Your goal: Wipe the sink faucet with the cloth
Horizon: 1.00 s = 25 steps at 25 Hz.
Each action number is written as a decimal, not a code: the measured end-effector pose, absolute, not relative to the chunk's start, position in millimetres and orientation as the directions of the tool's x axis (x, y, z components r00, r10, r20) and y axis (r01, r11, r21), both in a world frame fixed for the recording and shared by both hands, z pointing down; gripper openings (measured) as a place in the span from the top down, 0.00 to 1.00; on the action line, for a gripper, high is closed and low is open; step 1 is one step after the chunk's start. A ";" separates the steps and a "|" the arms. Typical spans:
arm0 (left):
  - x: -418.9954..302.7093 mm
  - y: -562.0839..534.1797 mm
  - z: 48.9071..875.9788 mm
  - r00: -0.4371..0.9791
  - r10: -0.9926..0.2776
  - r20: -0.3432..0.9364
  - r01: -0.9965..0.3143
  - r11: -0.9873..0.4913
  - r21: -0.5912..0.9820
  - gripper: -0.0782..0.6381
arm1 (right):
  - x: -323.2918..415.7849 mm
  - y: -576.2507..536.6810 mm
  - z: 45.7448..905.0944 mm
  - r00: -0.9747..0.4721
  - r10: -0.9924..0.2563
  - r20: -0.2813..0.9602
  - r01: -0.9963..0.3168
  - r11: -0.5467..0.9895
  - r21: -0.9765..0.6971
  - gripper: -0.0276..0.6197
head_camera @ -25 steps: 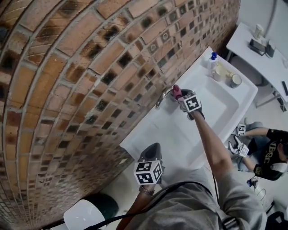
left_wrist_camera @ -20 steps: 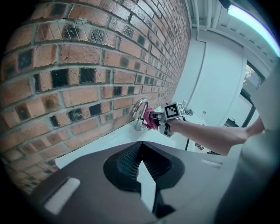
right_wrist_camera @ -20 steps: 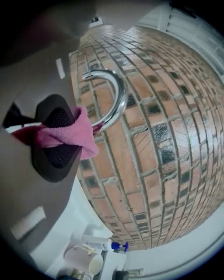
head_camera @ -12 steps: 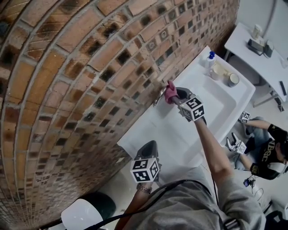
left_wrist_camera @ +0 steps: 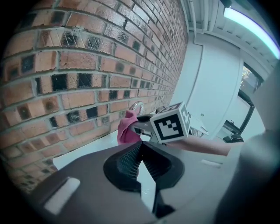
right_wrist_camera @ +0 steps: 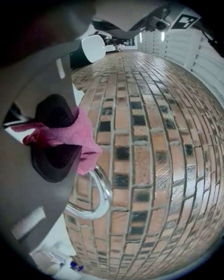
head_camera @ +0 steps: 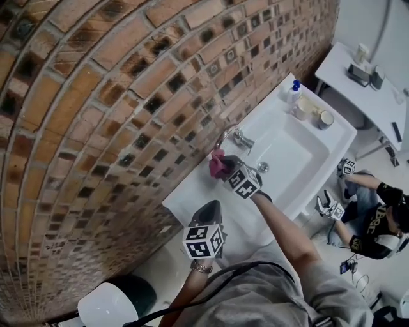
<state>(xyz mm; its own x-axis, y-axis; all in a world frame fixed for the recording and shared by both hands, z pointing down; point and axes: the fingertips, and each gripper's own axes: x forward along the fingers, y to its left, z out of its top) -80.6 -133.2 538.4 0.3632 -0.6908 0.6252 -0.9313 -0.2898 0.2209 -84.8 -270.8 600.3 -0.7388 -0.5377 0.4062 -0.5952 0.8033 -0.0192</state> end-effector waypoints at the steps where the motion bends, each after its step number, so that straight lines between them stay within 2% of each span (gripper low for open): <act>1: -84.0 -127.5 535.4 0.360 -0.700 0.617 -0.933 -0.282 0.224 0.87 | -86.2 -260.1 602.0 -0.744 -0.536 0.400 -0.609 0.790 -0.073 0.87; 6: -110.9 -76.5 534.0 0.331 -0.730 0.598 -0.943 -0.234 0.237 0.87 | -63.4 -184.7 577.9 -0.701 -0.619 0.354 -0.713 0.592 -0.376 0.87; 9: -120.0 -40.7 527.3 0.333 -0.759 0.560 -0.940 -0.219 0.262 0.87 | -47.5 -126.3 562.9 -0.653 -0.658 0.375 -0.748 0.479 -0.460 0.87; 17: -90.9 72.9 543.6 0.403 -0.723 0.560 -0.909 -0.246 0.336 0.87 | -26.2 49.9 532.7 -0.595 -0.681 0.426 -0.794 0.420 -0.438 0.87; 25: -74.7 109.7 537.1 0.371 -0.742 0.559 -0.927 -0.262 0.268 0.87 | -16.2 111.6 520.3 -0.587 -0.688 0.427 -0.804 0.430 -0.411 0.86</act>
<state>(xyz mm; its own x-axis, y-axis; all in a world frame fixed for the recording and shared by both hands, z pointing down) -74.7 109.7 537.1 0.3712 -0.7416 0.5588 -0.9271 -0.2622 0.2680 -16.2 111.6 520.3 -0.5867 -0.6880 0.4273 -0.8038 0.4301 -0.4110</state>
